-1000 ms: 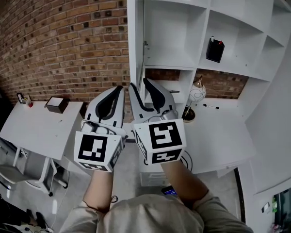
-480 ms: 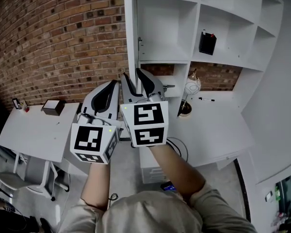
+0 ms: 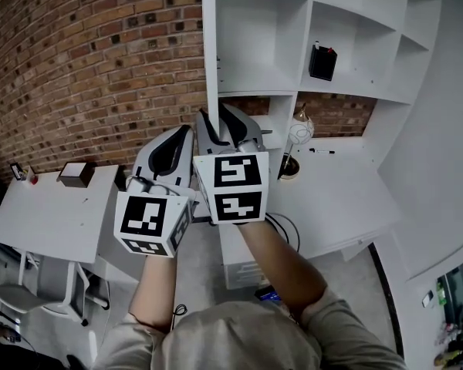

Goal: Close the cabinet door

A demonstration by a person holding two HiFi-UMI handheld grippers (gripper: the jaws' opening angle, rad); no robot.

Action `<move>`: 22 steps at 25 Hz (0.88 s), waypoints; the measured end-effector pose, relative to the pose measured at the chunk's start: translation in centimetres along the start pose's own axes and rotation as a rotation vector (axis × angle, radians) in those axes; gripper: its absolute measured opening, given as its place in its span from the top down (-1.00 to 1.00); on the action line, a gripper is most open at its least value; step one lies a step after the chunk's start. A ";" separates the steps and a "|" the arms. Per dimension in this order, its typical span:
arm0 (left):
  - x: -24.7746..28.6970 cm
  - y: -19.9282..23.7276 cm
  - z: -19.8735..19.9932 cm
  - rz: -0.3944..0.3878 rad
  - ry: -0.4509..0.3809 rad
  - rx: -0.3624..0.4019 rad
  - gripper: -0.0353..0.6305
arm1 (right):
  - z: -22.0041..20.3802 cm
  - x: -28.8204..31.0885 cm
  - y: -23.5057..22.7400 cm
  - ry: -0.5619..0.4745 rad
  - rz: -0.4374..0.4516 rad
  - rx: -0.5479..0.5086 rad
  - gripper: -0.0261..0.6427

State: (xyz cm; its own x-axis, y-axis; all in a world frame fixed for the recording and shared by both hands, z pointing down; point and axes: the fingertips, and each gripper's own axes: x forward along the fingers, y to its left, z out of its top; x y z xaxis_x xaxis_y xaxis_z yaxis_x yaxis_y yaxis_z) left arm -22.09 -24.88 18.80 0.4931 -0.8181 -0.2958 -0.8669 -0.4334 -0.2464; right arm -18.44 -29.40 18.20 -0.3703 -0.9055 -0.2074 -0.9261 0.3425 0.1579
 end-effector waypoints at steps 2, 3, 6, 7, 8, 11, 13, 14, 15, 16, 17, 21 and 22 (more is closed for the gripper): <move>0.1 -0.1 -0.3 -0.005 -0.003 -0.004 0.88 | -0.1 -0.2 -0.4 0.004 -0.008 0.001 0.53; 0.3 -0.2 -0.4 -0.009 -0.004 -0.008 0.88 | -0.2 -0.3 -0.8 0.006 -0.011 0.004 0.54; 0.7 -0.8 -0.5 -0.027 -0.008 -0.016 0.88 | -0.4 -0.7 -2.3 0.016 -0.018 0.023 0.58; 0.9 -1.0 -0.6 -0.034 -0.010 -0.018 0.88 | -0.5 -0.9 -2.8 0.020 -0.020 0.031 0.59; 1.2 -1.3 -0.6 -0.042 -0.012 -0.021 0.88 | -0.5 -1.0 -3.4 0.024 -0.022 0.041 0.60; 2.0 -2.4 -0.8 -0.070 -0.017 -0.032 0.88 | -0.8 -1.5 -5.3 0.035 -0.027 0.069 0.64; 2.7 -3.5 -0.9 -0.091 -0.020 -0.035 0.88 | -1.0 -1.8 -6.7 0.046 -0.021 0.088 0.65; 3.1 -4.0 -0.9 -0.101 -0.022 -0.036 0.88 | -1.1 -1.9 -7.4 0.051 -0.017 0.096 0.66; 3.6 -4.4 -0.9 -0.109 -0.024 -0.037 0.88 | -1.2 -2.0 -8.0 0.055 -0.014 0.102 0.66; 4.1 -4.9 -0.9 -0.116 -0.026 -0.039 0.88 | -1.3 -2.1 -8.6 0.058 -0.012 0.106 0.67; 4.6 -5.3 -0.9 -0.121 -0.028 -0.040 0.87 | -1.3 -2.1 -9.2 0.059 -0.009 0.108 0.67; 6.9 -7.1 -1.2 -0.136 -0.029 -0.040 0.88 | -1.8 -2.2 -11.7 0.063 0.019 0.104 0.67; 7.6 -7.4 -1.4 -0.136 -0.028 -0.039 0.88 | -1.9 -2.2 -12.3 0.063 0.033 0.102 0.67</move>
State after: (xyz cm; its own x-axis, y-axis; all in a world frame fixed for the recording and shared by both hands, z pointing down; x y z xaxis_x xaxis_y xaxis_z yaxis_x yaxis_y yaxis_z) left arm -11.99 -28.38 19.64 0.6075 -0.7401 -0.2883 -0.7939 -0.5544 -0.2498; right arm -6.06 -32.08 18.57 -0.3983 -0.9062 -0.1418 -0.9173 0.3931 0.0639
